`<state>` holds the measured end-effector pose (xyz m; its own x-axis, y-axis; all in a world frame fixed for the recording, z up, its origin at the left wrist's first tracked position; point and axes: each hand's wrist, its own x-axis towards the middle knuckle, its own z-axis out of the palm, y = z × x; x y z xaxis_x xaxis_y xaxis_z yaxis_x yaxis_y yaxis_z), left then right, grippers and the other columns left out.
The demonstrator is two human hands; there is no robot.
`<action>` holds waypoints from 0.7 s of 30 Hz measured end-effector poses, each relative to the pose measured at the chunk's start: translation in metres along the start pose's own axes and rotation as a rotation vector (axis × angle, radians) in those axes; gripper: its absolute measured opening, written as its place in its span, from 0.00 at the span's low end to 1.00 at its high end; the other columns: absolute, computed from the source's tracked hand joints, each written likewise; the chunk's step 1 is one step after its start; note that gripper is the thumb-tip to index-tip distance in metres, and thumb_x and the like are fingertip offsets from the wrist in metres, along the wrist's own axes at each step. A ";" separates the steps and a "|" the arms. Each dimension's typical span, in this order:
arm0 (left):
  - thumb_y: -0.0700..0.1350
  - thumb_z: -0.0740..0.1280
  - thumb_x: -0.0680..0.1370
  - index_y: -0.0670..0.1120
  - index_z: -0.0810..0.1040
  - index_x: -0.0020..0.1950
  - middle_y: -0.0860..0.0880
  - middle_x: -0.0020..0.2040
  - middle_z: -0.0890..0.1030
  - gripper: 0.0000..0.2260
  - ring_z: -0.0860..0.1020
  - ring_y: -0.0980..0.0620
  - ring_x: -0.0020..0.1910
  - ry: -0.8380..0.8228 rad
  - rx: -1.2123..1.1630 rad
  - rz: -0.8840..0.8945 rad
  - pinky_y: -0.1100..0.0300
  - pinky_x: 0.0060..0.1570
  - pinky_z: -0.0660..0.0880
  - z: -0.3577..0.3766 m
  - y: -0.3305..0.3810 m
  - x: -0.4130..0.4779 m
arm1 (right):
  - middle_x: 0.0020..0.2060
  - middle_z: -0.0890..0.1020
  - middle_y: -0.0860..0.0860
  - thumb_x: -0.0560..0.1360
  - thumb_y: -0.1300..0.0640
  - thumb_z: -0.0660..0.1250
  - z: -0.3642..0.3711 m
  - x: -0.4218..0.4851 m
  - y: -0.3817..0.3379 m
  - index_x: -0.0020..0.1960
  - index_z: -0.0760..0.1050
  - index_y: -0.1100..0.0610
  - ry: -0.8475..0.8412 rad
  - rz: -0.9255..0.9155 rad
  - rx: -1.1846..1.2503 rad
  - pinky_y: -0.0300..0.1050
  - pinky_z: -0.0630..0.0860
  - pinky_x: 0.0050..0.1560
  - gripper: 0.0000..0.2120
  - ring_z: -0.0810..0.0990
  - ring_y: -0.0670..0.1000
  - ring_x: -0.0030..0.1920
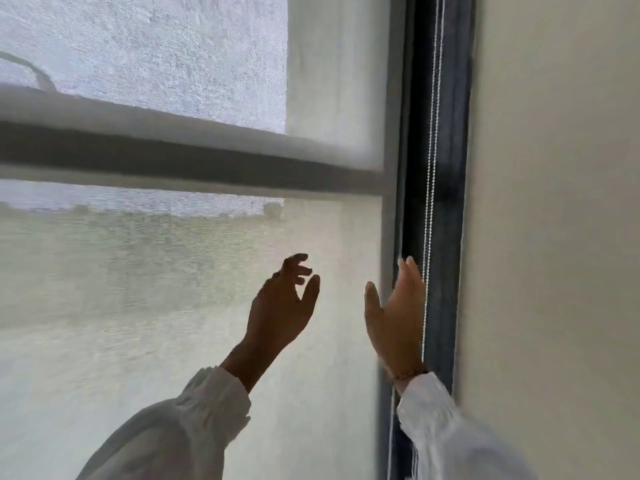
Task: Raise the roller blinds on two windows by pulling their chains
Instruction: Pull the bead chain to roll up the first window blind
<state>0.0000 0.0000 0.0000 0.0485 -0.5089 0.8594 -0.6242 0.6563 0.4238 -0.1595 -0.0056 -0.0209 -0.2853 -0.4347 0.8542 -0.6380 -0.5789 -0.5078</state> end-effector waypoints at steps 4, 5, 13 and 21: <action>0.48 0.63 0.76 0.52 0.71 0.59 0.62 0.40 0.78 0.12 0.79 0.54 0.45 -0.072 -0.125 -0.147 0.63 0.43 0.73 0.072 0.007 0.030 | 0.72 0.62 0.60 0.75 0.61 0.62 -0.003 0.027 0.058 0.71 0.57 0.62 -0.033 0.185 0.022 0.55 0.56 0.73 0.27 0.59 0.57 0.73; 0.48 0.64 0.76 0.52 0.71 0.59 0.62 0.39 0.78 0.11 0.79 0.57 0.43 -0.091 -0.167 -0.161 0.70 0.40 0.71 0.091 0.006 0.037 | 0.72 0.63 0.61 0.75 0.62 0.62 0.000 0.035 0.072 0.71 0.58 0.63 -0.037 0.205 0.031 0.55 0.57 0.72 0.27 0.60 0.57 0.72; 0.48 0.63 0.76 0.54 0.72 0.56 0.50 0.49 0.83 0.09 0.81 0.56 0.43 -0.185 -0.417 -0.283 0.63 0.42 0.77 0.177 0.010 0.081 | 0.67 0.70 0.57 0.74 0.64 0.63 0.024 0.065 0.124 0.69 0.61 0.61 0.012 0.204 0.247 0.41 0.67 0.66 0.25 0.70 0.54 0.65; 0.45 0.59 0.79 0.48 0.76 0.50 0.50 0.47 0.81 0.06 0.79 0.54 0.46 -0.221 -0.797 -0.275 0.61 0.45 0.74 0.186 0.028 0.111 | 0.30 0.76 0.44 0.78 0.45 0.55 0.031 0.069 0.131 0.41 0.78 0.58 0.168 0.054 0.361 0.27 0.69 0.34 0.20 0.76 0.39 0.33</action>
<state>-0.1570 -0.1413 0.0543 -0.0863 -0.7487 0.6573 0.1230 0.6467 0.7528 -0.2407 -0.1332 -0.0318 -0.4436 -0.3699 0.8163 -0.3349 -0.7764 -0.5339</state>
